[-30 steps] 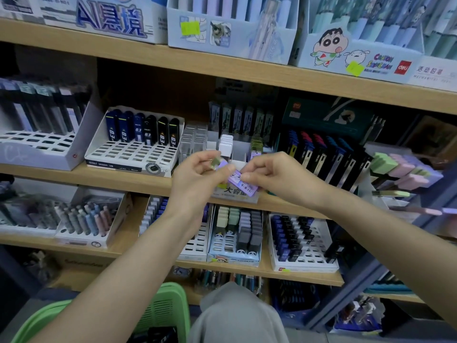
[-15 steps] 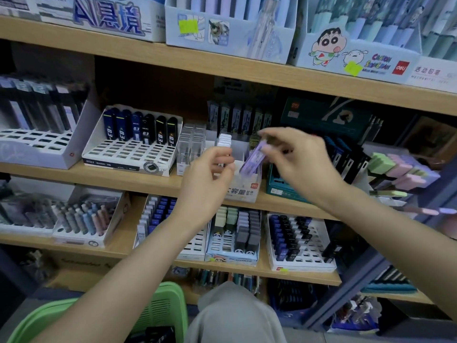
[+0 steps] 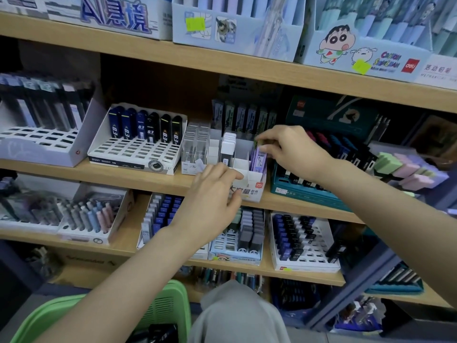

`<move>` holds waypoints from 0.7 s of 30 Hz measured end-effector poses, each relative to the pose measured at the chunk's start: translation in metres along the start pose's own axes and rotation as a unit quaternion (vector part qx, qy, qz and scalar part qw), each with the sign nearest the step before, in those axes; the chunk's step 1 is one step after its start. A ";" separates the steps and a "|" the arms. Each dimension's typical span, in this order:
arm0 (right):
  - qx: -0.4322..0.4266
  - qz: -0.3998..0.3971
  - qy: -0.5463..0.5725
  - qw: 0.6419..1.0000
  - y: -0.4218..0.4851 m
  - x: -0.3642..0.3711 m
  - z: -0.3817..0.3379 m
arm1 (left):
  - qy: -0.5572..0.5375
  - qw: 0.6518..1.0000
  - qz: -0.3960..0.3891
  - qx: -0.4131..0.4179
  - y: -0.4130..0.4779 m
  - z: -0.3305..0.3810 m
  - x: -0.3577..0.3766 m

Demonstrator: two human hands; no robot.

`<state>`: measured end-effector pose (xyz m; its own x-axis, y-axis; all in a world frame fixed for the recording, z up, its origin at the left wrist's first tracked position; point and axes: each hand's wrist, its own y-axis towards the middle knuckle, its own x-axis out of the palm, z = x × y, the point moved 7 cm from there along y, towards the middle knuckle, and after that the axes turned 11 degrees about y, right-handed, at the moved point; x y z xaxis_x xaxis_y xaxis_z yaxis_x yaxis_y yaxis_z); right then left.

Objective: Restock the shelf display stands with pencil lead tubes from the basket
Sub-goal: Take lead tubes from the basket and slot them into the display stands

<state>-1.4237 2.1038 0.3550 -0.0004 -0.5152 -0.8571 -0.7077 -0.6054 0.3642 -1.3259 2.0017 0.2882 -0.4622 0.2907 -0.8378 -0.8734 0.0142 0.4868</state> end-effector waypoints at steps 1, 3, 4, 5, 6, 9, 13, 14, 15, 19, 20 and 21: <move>0.007 -0.009 0.016 1.000 0.000 0.002 0.002 | 0.000 1.000 -0.001 0.000 0.000 0.000 0.000; 0.010 -0.003 0.047 0.999 0.000 0.003 0.005 | -0.004 1.000 0.000 -0.001 0.000 -0.001 0.000; 0.009 0.002 0.055 0.998 0.000 0.004 0.006 | -0.006 1.000 0.002 -0.001 0.000 -0.001 0.000; 0.007 0.007 0.058 0.998 0.000 0.004 0.007 | -0.006 1.000 0.004 0.000 -0.001 -0.001 0.000; 0.005 0.014 0.057 0.998 0.000 0.004 0.008 | -0.007 1.000 0.006 0.001 -0.001 -0.002 0.000; -0.015 0.040 0.010 0.999 -0.002 0.005 0.005 | -0.008 1.000 0.010 0.001 -0.001 -0.002 0.000; -0.019 0.045 -0.076 0.996 -0.006 0.007 -0.001 | -0.006 1.000 0.012 0.007 -0.002 0.000 -0.002; -0.020 0.045 -0.086 0.995 -0.006 0.006 -0.003 | -0.003 1.000 0.013 0.010 -0.002 0.000 -0.002; -0.022 0.045 -0.097 0.994 -0.007 0.007 -0.004 | 0.000 1.000 0.013 0.014 -0.003 0.001 -0.002; -0.039 0.042 -0.145 0.988 -0.011 0.010 -0.005 | 0.030 0.999 0.015 0.034 -0.006 0.003 -0.004; -0.041 0.044 -0.154 0.986 -0.012 0.010 -0.004 | 0.039 0.998 0.015 0.039 -0.007 0.003 -0.005; -0.041 0.046 -0.163 0.985 -0.013 0.011 -0.004 | 0.048 0.998 0.013 0.044 -0.008 0.002 -0.006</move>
<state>-1.4117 2.1036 0.3424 -0.2989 -0.3561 -0.8854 -0.6344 -0.6189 0.4631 -1.3157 2.0020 0.2895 -0.5013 0.1994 -0.8420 -0.8458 0.0923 0.5254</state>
